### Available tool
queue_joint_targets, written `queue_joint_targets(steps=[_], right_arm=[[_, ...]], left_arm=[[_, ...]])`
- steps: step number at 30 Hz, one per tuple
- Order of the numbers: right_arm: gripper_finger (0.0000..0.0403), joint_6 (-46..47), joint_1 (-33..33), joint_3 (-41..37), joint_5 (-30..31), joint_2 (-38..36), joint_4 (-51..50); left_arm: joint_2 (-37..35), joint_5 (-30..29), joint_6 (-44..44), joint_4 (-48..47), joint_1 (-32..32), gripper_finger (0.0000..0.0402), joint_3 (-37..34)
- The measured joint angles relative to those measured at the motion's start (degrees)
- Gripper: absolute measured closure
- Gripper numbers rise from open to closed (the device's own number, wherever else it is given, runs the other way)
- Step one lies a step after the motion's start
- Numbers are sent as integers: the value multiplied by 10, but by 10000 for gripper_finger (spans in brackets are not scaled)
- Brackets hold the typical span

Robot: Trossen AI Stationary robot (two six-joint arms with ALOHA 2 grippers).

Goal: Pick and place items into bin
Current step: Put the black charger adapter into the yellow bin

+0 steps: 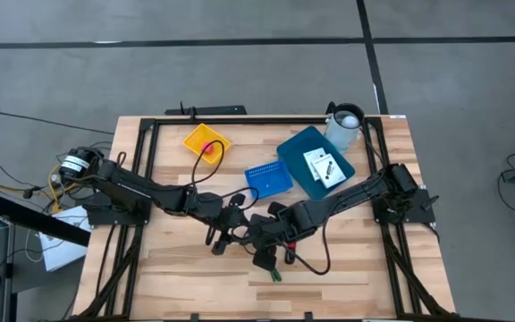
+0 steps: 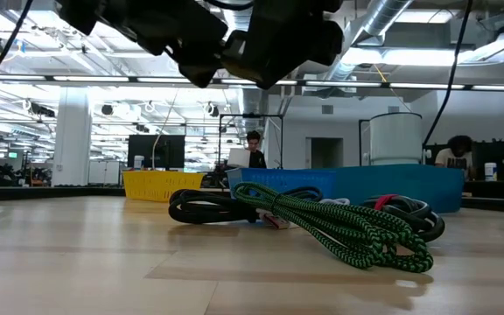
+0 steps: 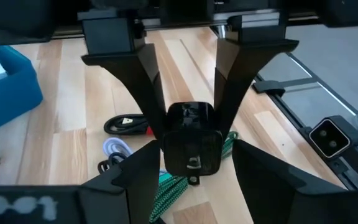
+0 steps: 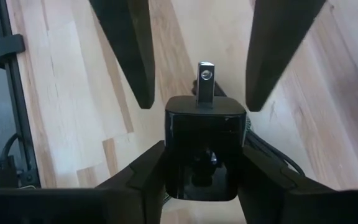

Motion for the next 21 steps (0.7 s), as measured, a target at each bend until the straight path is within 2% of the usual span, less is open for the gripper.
queue_joint_targets(steps=[4,10,14,17,21], right_arm=[[245,1,0,0,0,0,-1],[261,-1,0,0,-2,0,-2],[249,-1,0,0,-2,0,-3],[243,-1,0,0,-2,0,-3],[259,-2,0,0,-2,0,-2]], left_arm=[[0,-1,0,-9,0,211,0],[0,-17,3,-10,0,211,0],[0,-26,10,-10,0,213,0],[0,-26,12,-11,0,227,0],[0,-26,24,-12,0,265,0]])
